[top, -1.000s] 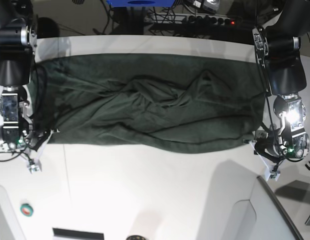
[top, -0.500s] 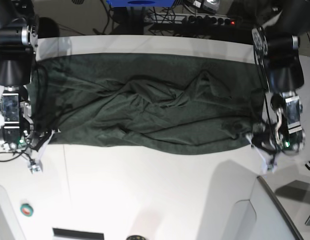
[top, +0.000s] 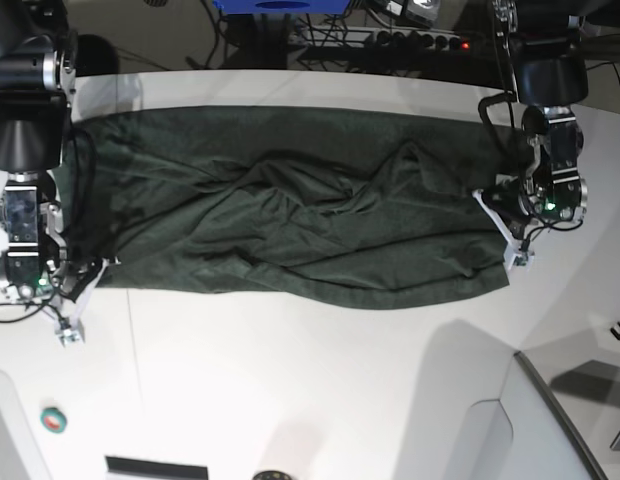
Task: Layout the t-shirt on the table in an organized manner, then fold the t-shirt properly
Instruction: 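Regrasp the shirt edge with the left gripper further along it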
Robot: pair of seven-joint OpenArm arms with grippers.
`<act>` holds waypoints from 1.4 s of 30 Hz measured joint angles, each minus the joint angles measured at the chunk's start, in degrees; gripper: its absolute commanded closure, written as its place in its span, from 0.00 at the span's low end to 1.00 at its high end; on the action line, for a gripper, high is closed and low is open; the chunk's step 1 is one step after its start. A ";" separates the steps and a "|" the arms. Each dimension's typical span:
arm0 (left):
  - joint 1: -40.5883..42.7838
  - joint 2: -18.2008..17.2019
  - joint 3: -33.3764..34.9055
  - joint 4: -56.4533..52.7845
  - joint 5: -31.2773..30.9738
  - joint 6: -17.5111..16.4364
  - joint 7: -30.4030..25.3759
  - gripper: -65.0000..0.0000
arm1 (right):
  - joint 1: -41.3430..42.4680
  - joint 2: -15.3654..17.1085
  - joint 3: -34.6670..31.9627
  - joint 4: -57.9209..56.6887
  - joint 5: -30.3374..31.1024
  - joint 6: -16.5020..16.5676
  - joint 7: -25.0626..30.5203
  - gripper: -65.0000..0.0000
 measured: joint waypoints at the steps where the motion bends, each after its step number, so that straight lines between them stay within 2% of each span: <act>1: 1.16 0.07 -0.04 1.11 -0.02 0.00 -0.02 1.00 | 0.02 -0.04 0.04 0.02 0.02 -0.02 0.15 1.00; 9: 8.83 1.36 -0.28 9.92 -0.02 0.02 1.07 1.00 | 0.02 1.36 0.07 0.02 0.04 0.00 0.44 1.00; 15: 9.18 1.31 -0.33 12.81 0.00 0.00 2.19 1.00 | -1.09 0.57 -0.07 0.00 0.02 0.00 0.22 1.00; 17: 8.68 1.33 -0.59 14.75 -0.17 -0.02 5.01 1.00 | -1.18 0.63 -0.07 0.02 0.02 -0.02 0.59 1.00; 22: 4.17 1.60 -9.09 18.84 -0.85 -0.17 8.02 1.00 | -1.57 0.70 -0.11 0.00 0.02 0.00 0.44 1.00; 26: -0.07 0.90 -10.58 13.09 -7.63 0.00 7.93 1.00 | -1.66 0.76 -0.11 0.00 0.04 0.00 0.44 1.00; 30: -4.33 1.27 -12.24 3.10 -17.33 -0.24 8.02 1.00 | -1.70 0.76 -0.11 0.00 0.04 -0.02 0.44 1.00; 31: -5.27 1.33 -14.80 0.79 -20.13 -0.24 7.93 0.94 | -1.70 0.74 -0.11 0.00 0.00 -0.02 0.39 1.00; 34: -6.86 0.35 -22.73 -5.66 -25.31 0.02 5.88 0.59 | -1.90 0.79 -0.11 0.04 0.04 0.00 0.44 1.00; 36: -6.82 -0.09 -23.30 -8.09 -26.82 0.57 3.72 0.46 | -2.29 0.76 -0.11 0.09 0.04 0.00 0.42 1.00; 38: -6.82 0.50 -22.73 -8.37 -27.23 0.44 2.43 0.41 | -2.49 0.76 -0.11 0.09 0.04 0.00 0.42 1.00; 42: -7.30 1.79 -22.60 -8.44 -30.12 0.02 0.15 0.41 | -2.56 0.94 -0.11 0.09 0.02 0.00 0.42 1.00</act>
